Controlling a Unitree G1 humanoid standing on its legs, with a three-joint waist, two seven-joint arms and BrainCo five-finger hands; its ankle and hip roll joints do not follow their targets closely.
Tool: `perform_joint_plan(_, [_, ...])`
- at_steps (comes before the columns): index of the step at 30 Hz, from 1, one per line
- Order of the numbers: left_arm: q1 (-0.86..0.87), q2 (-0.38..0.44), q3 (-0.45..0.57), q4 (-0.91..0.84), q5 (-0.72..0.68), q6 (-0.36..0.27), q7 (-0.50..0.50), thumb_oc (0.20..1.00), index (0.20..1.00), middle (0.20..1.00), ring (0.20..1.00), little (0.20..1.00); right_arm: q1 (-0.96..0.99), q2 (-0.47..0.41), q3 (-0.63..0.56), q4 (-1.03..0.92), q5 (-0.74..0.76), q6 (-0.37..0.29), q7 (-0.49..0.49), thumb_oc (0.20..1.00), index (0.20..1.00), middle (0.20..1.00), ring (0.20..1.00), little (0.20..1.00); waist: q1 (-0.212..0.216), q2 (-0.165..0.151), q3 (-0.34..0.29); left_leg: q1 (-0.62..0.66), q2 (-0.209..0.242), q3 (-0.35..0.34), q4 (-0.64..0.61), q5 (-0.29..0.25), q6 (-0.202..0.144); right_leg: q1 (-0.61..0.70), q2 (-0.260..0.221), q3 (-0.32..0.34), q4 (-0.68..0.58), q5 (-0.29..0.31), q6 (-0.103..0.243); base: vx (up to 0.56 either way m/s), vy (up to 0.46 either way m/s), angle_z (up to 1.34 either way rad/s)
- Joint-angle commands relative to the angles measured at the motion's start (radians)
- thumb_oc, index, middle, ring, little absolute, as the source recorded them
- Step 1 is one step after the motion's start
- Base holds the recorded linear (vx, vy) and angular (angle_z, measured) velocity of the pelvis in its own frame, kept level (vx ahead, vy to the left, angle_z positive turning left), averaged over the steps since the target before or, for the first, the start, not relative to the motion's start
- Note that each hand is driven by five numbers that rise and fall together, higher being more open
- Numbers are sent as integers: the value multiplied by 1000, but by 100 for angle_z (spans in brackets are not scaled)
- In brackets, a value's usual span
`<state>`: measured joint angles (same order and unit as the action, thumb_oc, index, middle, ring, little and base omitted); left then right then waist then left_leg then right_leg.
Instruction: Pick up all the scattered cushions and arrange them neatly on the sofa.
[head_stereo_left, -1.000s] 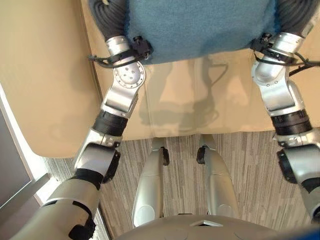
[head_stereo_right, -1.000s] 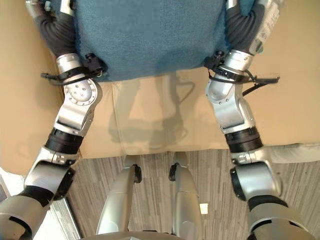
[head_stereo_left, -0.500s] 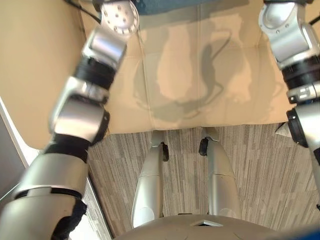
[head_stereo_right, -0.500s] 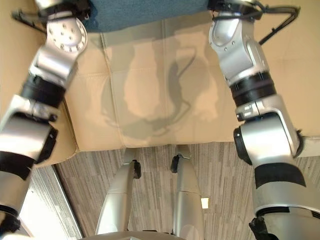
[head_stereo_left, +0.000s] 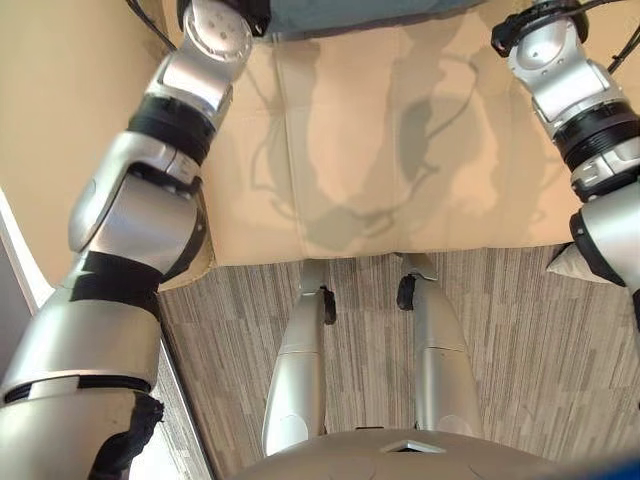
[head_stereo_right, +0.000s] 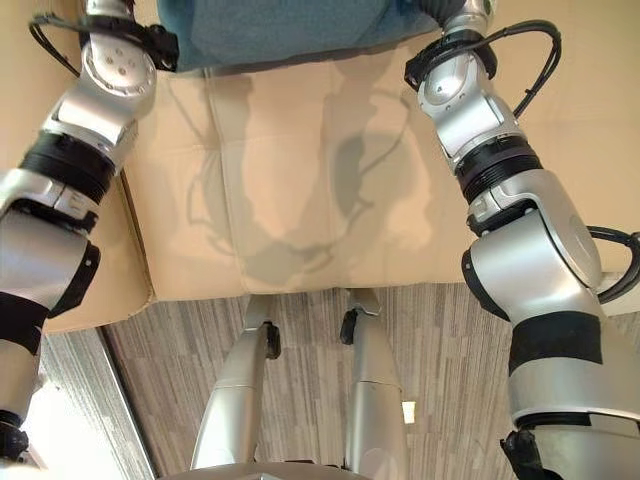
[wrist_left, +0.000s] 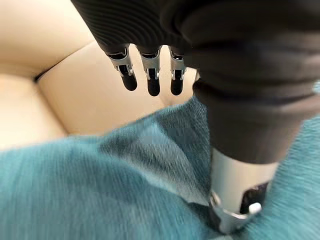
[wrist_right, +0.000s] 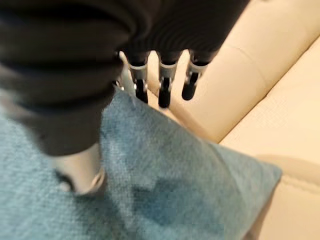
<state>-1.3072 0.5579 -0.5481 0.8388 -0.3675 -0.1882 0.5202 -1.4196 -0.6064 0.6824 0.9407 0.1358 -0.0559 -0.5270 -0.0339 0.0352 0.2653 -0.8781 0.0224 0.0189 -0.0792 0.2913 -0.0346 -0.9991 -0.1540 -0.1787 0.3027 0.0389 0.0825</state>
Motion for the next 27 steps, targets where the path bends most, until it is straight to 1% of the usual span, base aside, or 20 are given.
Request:
perform_joint_plan(1, [37, -87, 23, 23, -2, -86, -16, 1000, 1000, 1000, 1000, 1000, 39, 7, -28, -20, -20, -45, -2, 1000, 1000, 1000, 1000, 1000, 18, -62, -144, 138, 55, 33, -8, -143, -111, 220, -5, -27, -390, 164, 131, 0, 0, 0])
perform_joint_plan(3, [96, -71, 60, 37, -15, -86, -22, 1000, 1000, 1000, 1000, 1000, 81, -13, -59, -41, -12, -52, -3, 1000, 1000, 1000, 1000, 1000, 17, -65, -145, 149, 57, 33, -8, -144, -112, 229, -5, -28, -390, 163, 131, 0, 0, 0])
perform_joint_plan(4, [170, -46, 98, 24, -6, -80, -27, 1000, 1000, 1000, 1000, 1000, 144, -34, -110, -80, -10, -56, -7, 1000, 1000, 1000, 1000, 1000, 17, -67, -147, 159, 57, 34, -8, -146, -113, 237, -5, -30, -390, 162, 132, 30, -13, 2])
perform_joint_plan(7, [266, -8, 158, 22, 8, -68, -37, 1000, 1000, 1000, 1000, 1000, 287, -52, -215, -158, -19, -61, -8, 1000, 1000, 1000, 1000, 1000, 7, -72, -161, 179, 59, 36, -8, -153, -112, 254, -5, -30, -390, 159, 130, 38, -10, 2])
perform_joint_plan(8, [320, 19, 204, 17, 3, -68, -39, 1000, 1000, 1000, 1000, 1000, 381, -57, -290, -204, -21, -71, -8, 1000, 1000, 1000, 1000, 1000, 2, -71, -168, 195, 58, 38, -8, -158, -111, 268, -4, -29, -390, 156, 127, 41, -11, 2])
perform_joint_plan(9, [349, 28, 226, 10, -5, -69, -42, 1000, 1000, 1000, 1000, 1000, 429, -61, -327, -229, -22, -72, -8, 1000, 1000, 1000, 1000, 1000, 0, -72, -173, 204, 57, 40, -8, -162, -110, 277, -5, -29, -390, 154, 127, 0, 0, 0])
perform_joint_plan(12, [462, 51, 317, -67, -13, -85, -47, 1000, 1000, 1000, 1000, 1000, 591, -63, -428, -284, -40, -85, -1, 1000, 1000, 1000, 1000, 1000, -5, -69, -184, 231, 54, 42, -8, -174, -110, 308, -4, -33, -390, 146, 126, 18, -7, -1])
perform_joint_plan(13, [566, 54, 361, -143, 7, -86, -57, 1000, 1000, 1000, 1000, 1000, 715, -51, -487, -317, -52, -86, 18, 1000, 1000, 1000, 1000, 1000, -5, -68, -191, 263, 53, 46, -8, -183, -109, 344, -5, -39, -390, 138, 125, 61, -25, -3])
perform_joint_plan(15, [701, 36, 410, -232, 30, -89, -75, 1000, 1000, 1000, 1000, 1000, 863, -14, -544, -355, -49, -95, 50, 1000, 1000, 1000, 1000, 1000, -6, -68, -192, 310, 52, 48, -8, -193, -109, 391, -5, -45, -390, 131, 123, 71, -32, 1])
perform_joint_plan(16, [834, 5, 444, -294, 50, -87, -106, 1000, 1000, 1000, 1000, 1000, 988, 12, -570, -377, -73, -92, 84, 1000, 1000, 1000, 1000, 1000, -8, -71, -191, 358, 49, 53, -8, -203, -108, 447, -6, -51, -390, 122, 119, 79, -29, 5])
perform_joint_plan(18, [958, -29, 475, -331, 57, -85, -146, 1000, 1000, 1000, 1000, 1000, 1102, 38, -592, -387, -93, -94, 120, 1000, 1000, 1000, 1000, 1000, -10, -78, -195, 416, 51, 55, -8, -215, -107, 507, -6, -55, -390, 112, 118, 65, -31, 9])
perform_joint_plan(21, [1135, -58, 498, -371, 75, -73, -214, 1000, 1000, 1000, 1000, 1000, 1236, 75, -600, -369, -129, -84, 177, 1000, 1000, 1000, 1000, 1000, -10, -83, -188, 508, 55, 64, -8, -226, -100, 600, -4, -58, -390, 95, 115, 35, -1, 1])
perform_joint_plan(22, [1197, -74, 501, -366, 78, -66, -238, 1000, 1000, 1000, 1000, 1000, 1274, 86, -598, -353, -146, -80, 193, 1000, 1000, 1000, 1000, 1000, -7, -82, -184, 543, 57, 68, -8, -232, -98, 635, 2, -61, -390, 88, 114, 0, 0, 0])
perform_joint_plan(23, [1276, -91, 495, -357, 114, -52, -278, 1000, 1000, 1000, 1000, 1000, 1311, 104, -588, -330, -189, -77, 222, 1000, 1000, 1000, 1000, 1000, -3, -77, -183, 589, 52, 79, -8, -234, -89, 686, 3, -60, -390, 75, 111, 0, 0, 0])
perform_joint_plan(24, [1307, -108, 494, -332, 123, -42, -292, 1000, 1000, 1000, 1000, 1000, 1327, 114, -586, -308, -206, -76, 234, 1000, 1000, 1000, 1000, 1000, -2, -75, -184, 610, 53, 81, -8, -234, -85, 706, 4, -59, -390, 70, 110, -3, 18, -3])
perform_joint_plan(25, [1337, -134, 484, -271, 142, -29, -307, 1000, 1000, 1000, 1000, 1000, 1343, 138, -570, -257, -221, -77, 248, 1000, 1000, 1000, 1000, 1000, 4, -72, -181, 658, 53, 85, -8, -242, -76, 756, 11, -59, -390, 55, 107, -32, -35, -2])
perform_joint_plan(27, [1377, -172, 485, -204, 144, -16, -320, 1000, 1000, 1000, 1000, 1000, 1366, 155, -557, -226, -234, -81, 266, 1000, 1000, 1000, 1000, 1000, 6, -69, -175, 707, 54, 88, -8, -247, -71, 807, 21, -60, -390, 43, 100, -58, -41, 5])
